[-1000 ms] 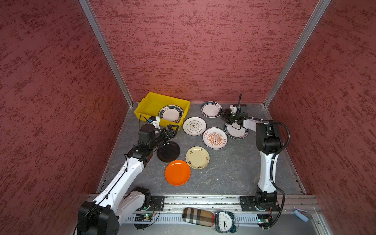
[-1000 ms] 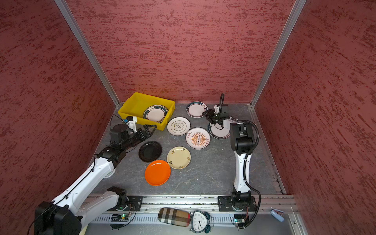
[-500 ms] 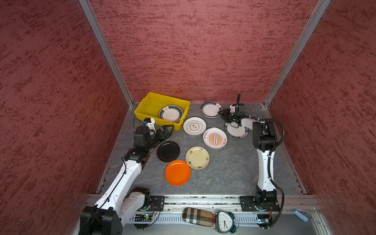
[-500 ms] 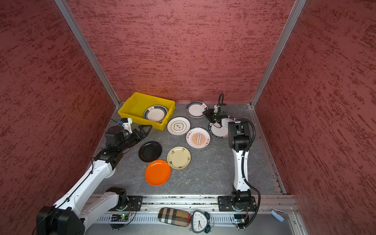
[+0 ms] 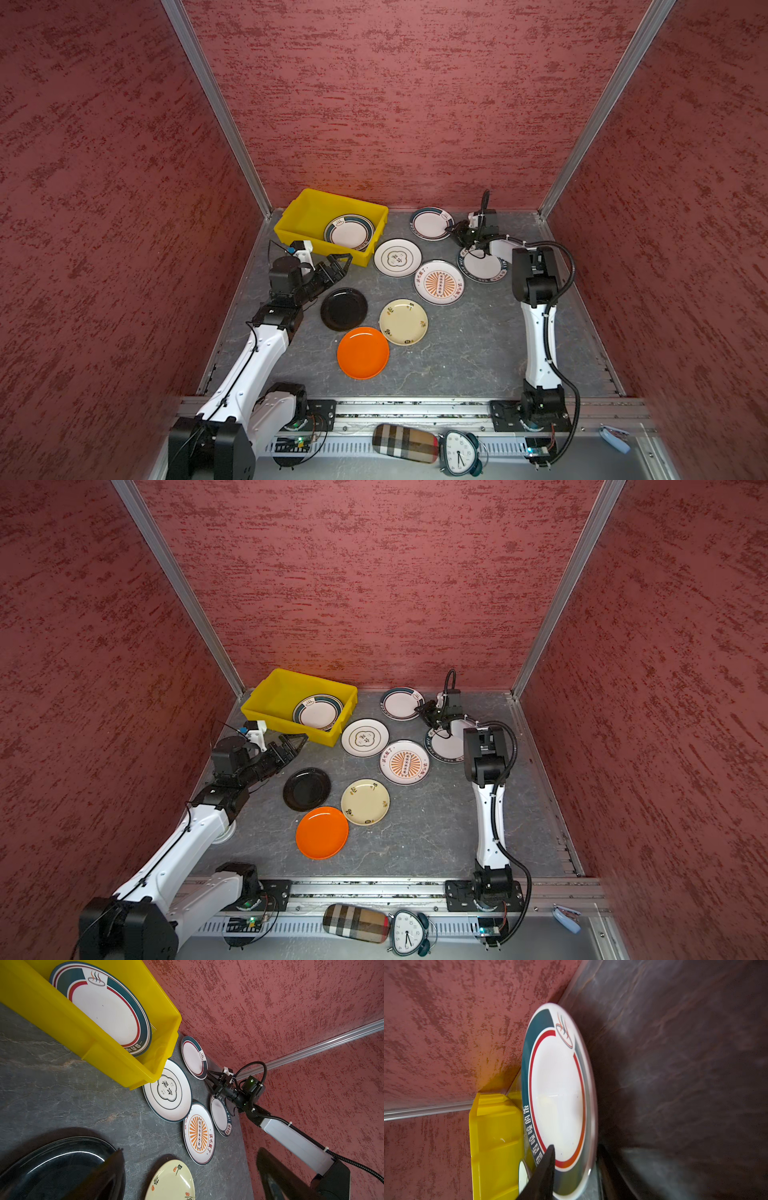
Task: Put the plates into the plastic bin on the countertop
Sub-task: 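Grip the small plate's edge with the right gripper and lift it upright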
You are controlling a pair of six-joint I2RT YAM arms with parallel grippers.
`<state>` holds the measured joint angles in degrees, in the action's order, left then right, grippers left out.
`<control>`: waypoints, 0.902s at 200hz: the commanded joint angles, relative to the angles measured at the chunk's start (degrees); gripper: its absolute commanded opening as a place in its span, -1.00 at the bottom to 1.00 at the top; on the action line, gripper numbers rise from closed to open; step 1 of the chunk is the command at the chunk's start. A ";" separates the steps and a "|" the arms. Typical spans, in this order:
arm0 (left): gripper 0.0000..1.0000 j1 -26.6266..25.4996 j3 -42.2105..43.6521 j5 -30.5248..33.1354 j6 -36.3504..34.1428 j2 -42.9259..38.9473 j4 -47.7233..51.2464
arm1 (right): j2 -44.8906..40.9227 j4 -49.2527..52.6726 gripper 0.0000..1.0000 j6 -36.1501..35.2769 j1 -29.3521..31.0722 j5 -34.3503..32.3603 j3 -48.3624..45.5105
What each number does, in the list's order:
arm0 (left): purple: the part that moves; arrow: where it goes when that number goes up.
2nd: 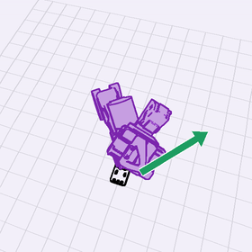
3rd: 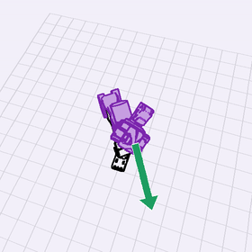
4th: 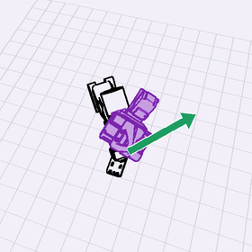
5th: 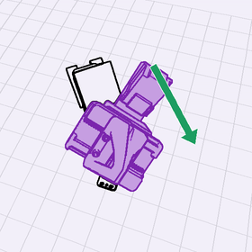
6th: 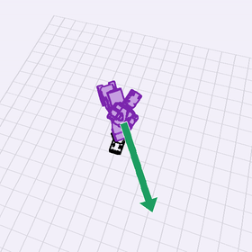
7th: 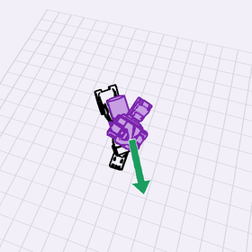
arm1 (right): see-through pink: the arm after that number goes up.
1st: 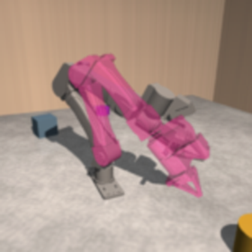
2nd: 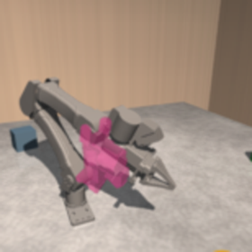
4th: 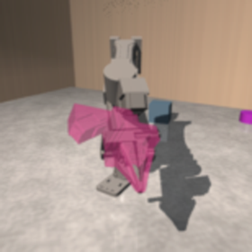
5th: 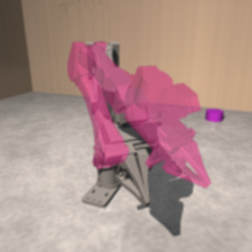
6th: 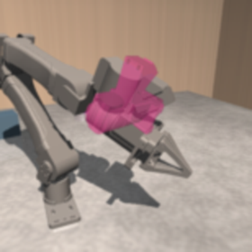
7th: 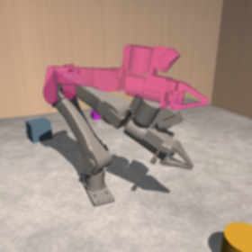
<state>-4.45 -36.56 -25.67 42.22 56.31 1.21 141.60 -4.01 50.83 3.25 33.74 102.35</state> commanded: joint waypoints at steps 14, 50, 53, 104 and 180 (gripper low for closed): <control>0.99 1.05 0.70 -1.31 0.44 0.16 -1.64 | 1.84 1.22 -0.51 1.38 0.44 -1.39 2.96; 0.99 1.92 0.69 -1.83 0.46 0.16 -1.56 | 2.45 0.80 -0.75 2.45 0.53 -1.74 3.20; 0.99 2.05 0.70 -1.84 0.45 0.13 -1.56 | 2.45 0.87 -0.77 2.56 0.49 -1.74 3.13; 0.99 3.10 0.83 -2.19 0.53 0.04 -1.19 | 1.93 1.67 -0.96 2.62 0.66 -2.25 2.61; 0.99 3.42 1.23 -1.95 0.73 2.39 -2.19 | -12.06 -6.30 -1.00 5.60 0.71 -6.93 -11.58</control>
<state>-1.58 -35.59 -27.16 43.27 57.43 -0.30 137.23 -5.58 54.68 3.66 30.61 95.29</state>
